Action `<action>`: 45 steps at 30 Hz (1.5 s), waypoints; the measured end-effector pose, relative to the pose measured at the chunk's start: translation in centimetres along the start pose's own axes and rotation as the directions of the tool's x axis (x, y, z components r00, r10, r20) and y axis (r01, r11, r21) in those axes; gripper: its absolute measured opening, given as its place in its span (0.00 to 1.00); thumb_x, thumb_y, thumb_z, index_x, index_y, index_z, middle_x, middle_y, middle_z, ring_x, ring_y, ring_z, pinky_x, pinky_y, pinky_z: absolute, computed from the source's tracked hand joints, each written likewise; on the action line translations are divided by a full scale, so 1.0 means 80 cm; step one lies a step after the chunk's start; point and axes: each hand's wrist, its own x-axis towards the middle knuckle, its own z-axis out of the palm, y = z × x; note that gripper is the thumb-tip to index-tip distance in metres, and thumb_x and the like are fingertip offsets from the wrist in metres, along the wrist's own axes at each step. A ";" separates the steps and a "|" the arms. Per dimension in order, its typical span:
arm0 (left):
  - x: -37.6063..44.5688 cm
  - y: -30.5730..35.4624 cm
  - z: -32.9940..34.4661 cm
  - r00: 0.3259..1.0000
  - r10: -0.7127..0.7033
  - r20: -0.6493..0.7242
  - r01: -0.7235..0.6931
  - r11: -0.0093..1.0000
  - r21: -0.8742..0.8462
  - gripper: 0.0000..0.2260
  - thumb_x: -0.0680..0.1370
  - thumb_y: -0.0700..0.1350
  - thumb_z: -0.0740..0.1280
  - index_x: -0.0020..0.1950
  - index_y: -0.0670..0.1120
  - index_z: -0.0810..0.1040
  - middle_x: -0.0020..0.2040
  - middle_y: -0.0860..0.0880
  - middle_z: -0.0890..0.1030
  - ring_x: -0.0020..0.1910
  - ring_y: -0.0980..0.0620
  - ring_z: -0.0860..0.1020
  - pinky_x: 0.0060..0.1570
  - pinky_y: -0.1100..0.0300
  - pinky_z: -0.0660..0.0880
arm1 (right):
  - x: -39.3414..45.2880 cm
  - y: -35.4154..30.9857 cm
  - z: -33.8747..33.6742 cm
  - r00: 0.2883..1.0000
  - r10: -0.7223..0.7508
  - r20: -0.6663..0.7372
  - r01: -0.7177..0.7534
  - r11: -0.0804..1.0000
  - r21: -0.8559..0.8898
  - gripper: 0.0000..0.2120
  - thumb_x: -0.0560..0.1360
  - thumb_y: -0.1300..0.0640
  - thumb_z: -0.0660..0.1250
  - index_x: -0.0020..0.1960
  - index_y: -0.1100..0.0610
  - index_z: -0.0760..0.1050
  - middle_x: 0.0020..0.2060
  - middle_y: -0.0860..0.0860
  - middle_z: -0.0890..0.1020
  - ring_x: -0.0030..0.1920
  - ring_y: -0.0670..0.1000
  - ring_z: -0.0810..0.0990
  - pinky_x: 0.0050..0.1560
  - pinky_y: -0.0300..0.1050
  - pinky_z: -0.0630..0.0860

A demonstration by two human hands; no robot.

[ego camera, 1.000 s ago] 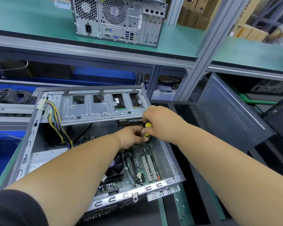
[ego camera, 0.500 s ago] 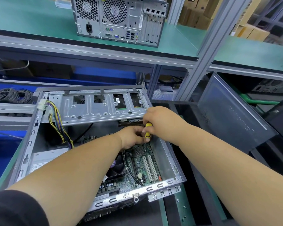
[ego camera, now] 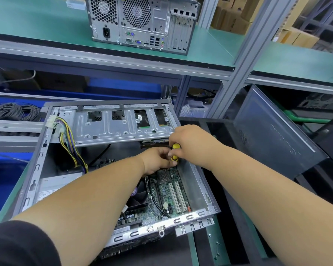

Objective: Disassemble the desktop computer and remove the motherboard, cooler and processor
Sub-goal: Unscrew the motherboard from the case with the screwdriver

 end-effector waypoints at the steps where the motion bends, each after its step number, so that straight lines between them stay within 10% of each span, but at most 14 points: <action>1: 0.001 -0.001 0.000 1.000 0.002 0.006 -0.002 1.000 0.001 0.12 0.76 0.32 0.69 0.39 0.47 0.74 0.39 0.50 0.74 0.42 0.54 0.72 0.52 0.63 0.71 | 0.000 -0.001 0.000 1.000 0.001 0.014 -0.001 1.000 -0.019 0.14 0.78 0.45 0.65 0.57 0.52 0.78 0.53 0.50 0.77 0.56 0.54 0.75 0.58 0.48 0.69; 6: 0.000 -0.001 -0.004 0.999 -0.021 0.024 0.020 1.000 0.005 0.11 0.76 0.32 0.69 0.56 0.43 0.78 0.45 0.49 0.78 0.46 0.55 0.75 0.55 0.66 0.72 | 0.001 0.001 -0.006 0.999 -0.031 0.044 0.032 0.999 -0.020 0.14 0.76 0.59 0.67 0.60 0.48 0.78 0.55 0.48 0.77 0.59 0.53 0.73 0.61 0.49 0.69; 9: 0.000 0.000 -0.002 1.000 -0.028 0.001 0.028 0.998 -0.054 0.09 0.76 0.29 0.67 0.49 0.42 0.76 0.45 0.46 0.77 0.46 0.54 0.75 0.51 0.70 0.74 | 0.000 -0.002 -0.009 0.996 -0.056 0.077 0.055 0.998 0.016 0.22 0.71 0.66 0.66 0.61 0.48 0.79 0.55 0.48 0.79 0.59 0.53 0.74 0.61 0.49 0.71; 15: -0.003 0.001 -0.001 1.000 -0.017 -0.021 0.017 1.000 0.004 0.12 0.75 0.32 0.70 0.39 0.47 0.74 0.39 0.50 0.76 0.43 0.54 0.73 0.47 0.69 0.72 | -0.004 -0.001 0.001 0.998 -0.030 -0.055 0.034 0.998 0.057 0.14 0.75 0.46 0.68 0.58 0.52 0.78 0.52 0.49 0.76 0.56 0.53 0.73 0.60 0.49 0.68; 22: -0.002 0.000 -0.002 1.000 -0.006 -0.005 0.006 1.000 0.008 0.09 0.76 0.30 0.68 0.53 0.41 0.77 0.47 0.45 0.78 0.47 0.53 0.75 0.51 0.69 0.73 | 0.003 -0.007 -0.006 0.996 -0.049 0.072 0.049 0.999 0.002 0.18 0.73 0.63 0.68 0.59 0.47 0.79 0.56 0.47 0.78 0.59 0.52 0.74 0.62 0.46 0.69; 31: -0.001 -0.003 -0.004 1.000 -0.012 -0.025 0.013 0.999 0.045 0.07 0.75 0.35 0.72 0.43 0.47 0.79 0.46 0.47 0.79 0.48 0.51 0.75 0.63 0.53 0.72 | -0.002 -0.001 0.012 0.998 -0.034 -0.052 0.033 0.999 -0.017 0.12 0.75 0.50 0.67 0.58 0.51 0.77 0.51 0.48 0.76 0.57 0.53 0.73 0.59 0.49 0.67; 36: 0.001 -0.001 -0.001 1.000 -0.012 -0.024 0.023 0.859 0.512 0.12 0.73 0.41 0.74 0.55 0.46 0.79 0.42 0.55 0.77 0.43 0.54 0.75 0.35 0.74 0.68 | -0.004 0.002 0.009 0.998 -0.025 -0.062 0.025 1.000 -0.004 0.10 0.77 0.53 0.67 0.56 0.54 0.79 0.52 0.51 0.78 0.56 0.55 0.74 0.59 0.50 0.69; 45: 0.001 -0.003 0.005 0.998 0.036 -0.047 0.012 0.656 0.754 0.14 0.72 0.45 0.74 0.56 0.49 0.77 0.47 0.51 0.77 0.45 0.50 0.75 0.43 0.63 0.69 | -0.017 0.002 -0.018 0.989 0.002 -0.146 0.011 0.996 0.087 0.10 0.77 0.52 0.67 0.57 0.53 0.80 0.53 0.50 0.77 0.57 0.53 0.73 0.59 0.49 0.69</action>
